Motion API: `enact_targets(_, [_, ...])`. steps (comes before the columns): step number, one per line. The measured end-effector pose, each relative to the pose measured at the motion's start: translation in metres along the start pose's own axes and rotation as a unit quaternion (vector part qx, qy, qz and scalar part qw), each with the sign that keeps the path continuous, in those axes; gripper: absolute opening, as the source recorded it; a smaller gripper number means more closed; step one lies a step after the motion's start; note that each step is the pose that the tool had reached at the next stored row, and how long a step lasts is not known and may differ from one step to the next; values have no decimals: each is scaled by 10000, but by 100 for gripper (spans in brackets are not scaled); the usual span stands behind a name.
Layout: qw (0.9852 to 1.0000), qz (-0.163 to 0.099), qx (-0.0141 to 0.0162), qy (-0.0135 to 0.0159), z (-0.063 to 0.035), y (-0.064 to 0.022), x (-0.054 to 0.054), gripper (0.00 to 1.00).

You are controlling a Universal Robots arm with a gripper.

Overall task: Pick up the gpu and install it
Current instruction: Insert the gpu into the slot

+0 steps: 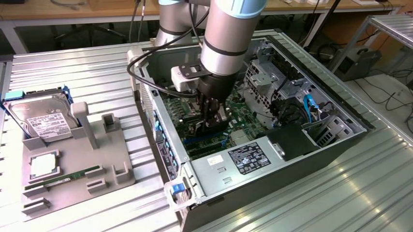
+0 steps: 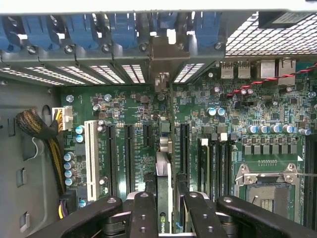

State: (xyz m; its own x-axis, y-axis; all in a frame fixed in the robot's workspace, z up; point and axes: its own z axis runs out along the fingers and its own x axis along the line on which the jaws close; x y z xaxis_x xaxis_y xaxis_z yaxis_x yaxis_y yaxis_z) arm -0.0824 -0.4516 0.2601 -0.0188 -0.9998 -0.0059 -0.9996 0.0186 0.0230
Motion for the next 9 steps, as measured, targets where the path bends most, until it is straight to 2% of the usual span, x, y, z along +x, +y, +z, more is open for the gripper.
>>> enact_targets(7, [10000,0,2,-5,17,-1,-1,27])
enact_targets(8, [10000,0,2,-3,16,0,-1,33])
enact_targets(9, [10000,0,1,-2,13,0,0,33])
